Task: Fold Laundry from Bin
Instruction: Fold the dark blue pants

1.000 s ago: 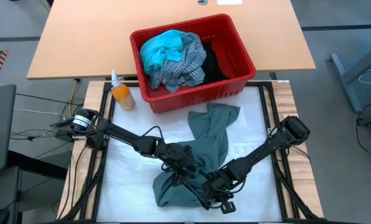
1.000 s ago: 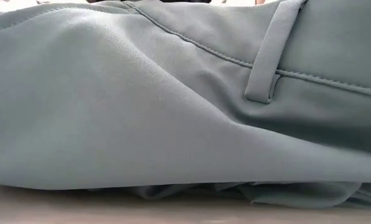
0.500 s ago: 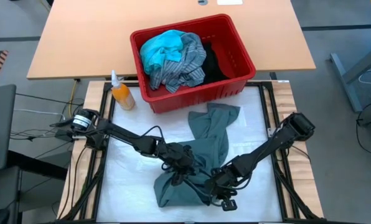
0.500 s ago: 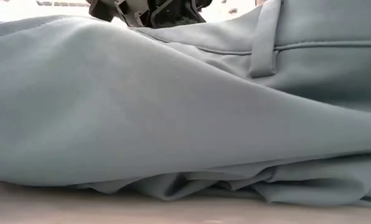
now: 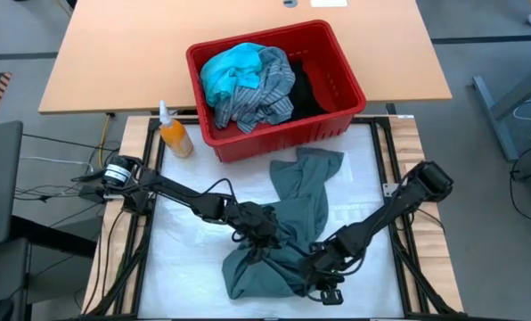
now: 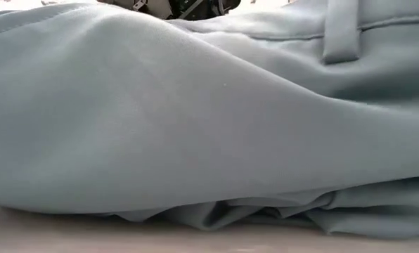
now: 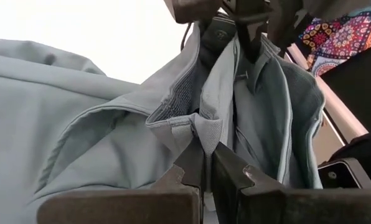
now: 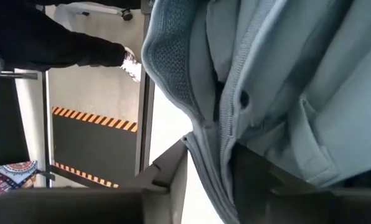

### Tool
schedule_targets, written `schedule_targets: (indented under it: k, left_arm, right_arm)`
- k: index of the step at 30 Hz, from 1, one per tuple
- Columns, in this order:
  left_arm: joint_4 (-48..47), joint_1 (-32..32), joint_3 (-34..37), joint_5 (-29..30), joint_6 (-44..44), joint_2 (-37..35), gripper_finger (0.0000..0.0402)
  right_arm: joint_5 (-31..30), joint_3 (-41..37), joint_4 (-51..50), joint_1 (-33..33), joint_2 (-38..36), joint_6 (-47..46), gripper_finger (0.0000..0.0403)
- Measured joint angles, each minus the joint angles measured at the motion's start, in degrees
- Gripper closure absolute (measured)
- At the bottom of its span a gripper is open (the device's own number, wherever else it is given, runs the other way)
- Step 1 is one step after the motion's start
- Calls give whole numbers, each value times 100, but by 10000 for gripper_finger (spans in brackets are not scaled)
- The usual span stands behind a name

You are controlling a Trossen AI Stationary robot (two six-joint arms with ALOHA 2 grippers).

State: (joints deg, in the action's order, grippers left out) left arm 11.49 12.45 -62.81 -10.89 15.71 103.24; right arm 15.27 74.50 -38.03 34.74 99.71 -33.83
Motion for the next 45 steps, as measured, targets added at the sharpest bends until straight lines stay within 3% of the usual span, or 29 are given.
schedule_targets:
  k: [9,17,24,33,39,45]
  left_arm:
    - [67,-128,0,-211,-135,-4,401]
    - [146,-168,0,-457,-304,-7,401]
    - [129,-179,2,-859,-446,-7,401]
    - [149,-101,2,-953,-400,-7,401]
    - [249,-29,2,-1042,-318,-7,401]
    - [275,66,-205,-1275,-144,-98,401]
  right_arm:
    - [83,0,-296,110,-512,-426,195]
    - [-406,0,-538,469,-950,-1377,198]
    - [-916,0,-872,871,-780,-1796,198]
    - [-1676,0,-109,925,-604,-1913,202]
    - [-2286,4,509,920,-543,-1730,238]
    - [-2321,-7,554,983,-430,-1522,357]
